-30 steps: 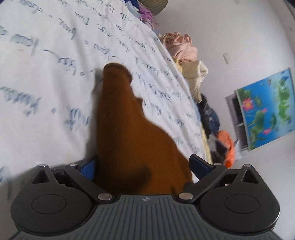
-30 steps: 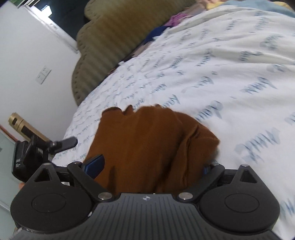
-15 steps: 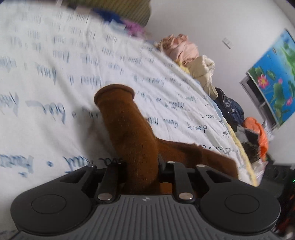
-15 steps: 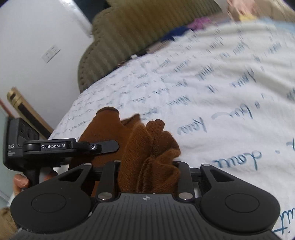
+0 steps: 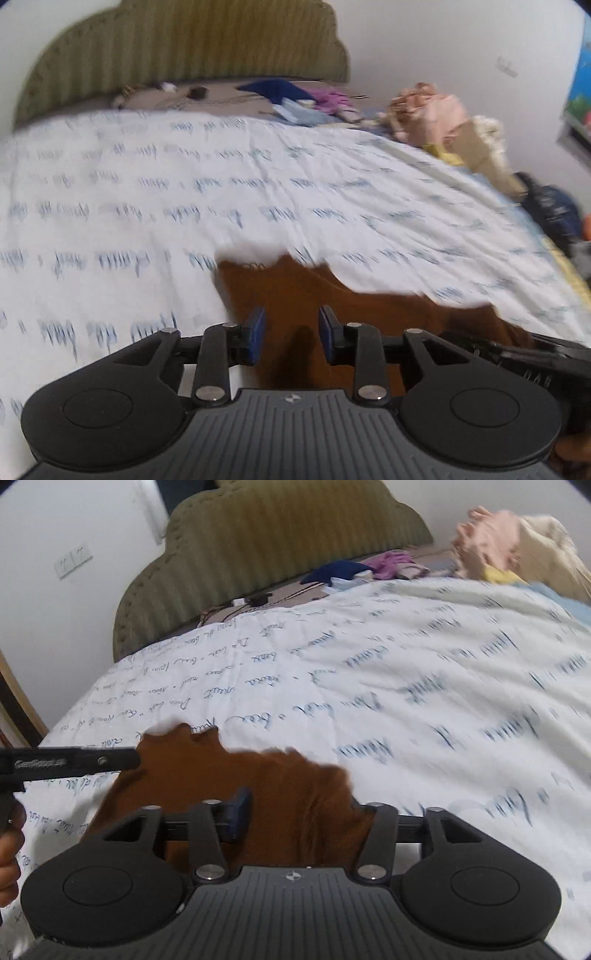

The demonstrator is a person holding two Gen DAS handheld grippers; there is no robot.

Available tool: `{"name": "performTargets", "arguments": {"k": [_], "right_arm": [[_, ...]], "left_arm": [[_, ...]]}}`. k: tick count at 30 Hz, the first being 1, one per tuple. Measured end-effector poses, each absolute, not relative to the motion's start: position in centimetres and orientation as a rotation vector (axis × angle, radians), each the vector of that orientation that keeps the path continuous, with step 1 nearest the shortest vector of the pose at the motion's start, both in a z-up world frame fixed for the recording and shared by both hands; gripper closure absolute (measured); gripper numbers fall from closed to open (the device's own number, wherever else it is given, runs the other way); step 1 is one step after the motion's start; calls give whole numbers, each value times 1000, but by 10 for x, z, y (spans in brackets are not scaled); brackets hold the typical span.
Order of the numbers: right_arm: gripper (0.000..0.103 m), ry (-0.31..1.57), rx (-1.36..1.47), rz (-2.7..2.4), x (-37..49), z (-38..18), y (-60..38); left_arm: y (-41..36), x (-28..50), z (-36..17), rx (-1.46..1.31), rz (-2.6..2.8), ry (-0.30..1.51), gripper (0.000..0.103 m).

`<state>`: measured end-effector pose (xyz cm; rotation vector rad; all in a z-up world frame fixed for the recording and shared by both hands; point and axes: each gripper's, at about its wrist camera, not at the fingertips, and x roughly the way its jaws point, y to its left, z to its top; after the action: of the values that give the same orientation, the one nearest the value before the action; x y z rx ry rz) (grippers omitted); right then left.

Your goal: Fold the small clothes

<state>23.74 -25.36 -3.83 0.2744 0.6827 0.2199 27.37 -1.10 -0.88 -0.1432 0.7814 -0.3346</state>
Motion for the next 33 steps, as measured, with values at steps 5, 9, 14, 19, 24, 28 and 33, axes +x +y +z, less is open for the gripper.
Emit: {"name": "performTargets", "arguments": {"k": [5,9,14,19,24,28,33], "right_arm": [[29,720,468,289,186,-43,-297],[26,810,650,405,146,-57,-318],[42,830,567,456,108,-64,-292],[75,816,565,418,103,-53,-273],[62,801,359,328,87,-48,-251],[44,692,230,181,58,-35,-232],[2,644,136,173,38,-38,-213]], "left_arm": [[13,209,-25,-259,-406,841,23],[19,167,-47,-408,-512,944,24],[4,146,-55,-395,-583,956,75],[15,138,-44,-413,-526,915,88],[5,115,-35,-266,-423,893,84],[-11,86,-25,-141,-310,817,58],[-18,67,-30,-53,-229,770,33]]}}
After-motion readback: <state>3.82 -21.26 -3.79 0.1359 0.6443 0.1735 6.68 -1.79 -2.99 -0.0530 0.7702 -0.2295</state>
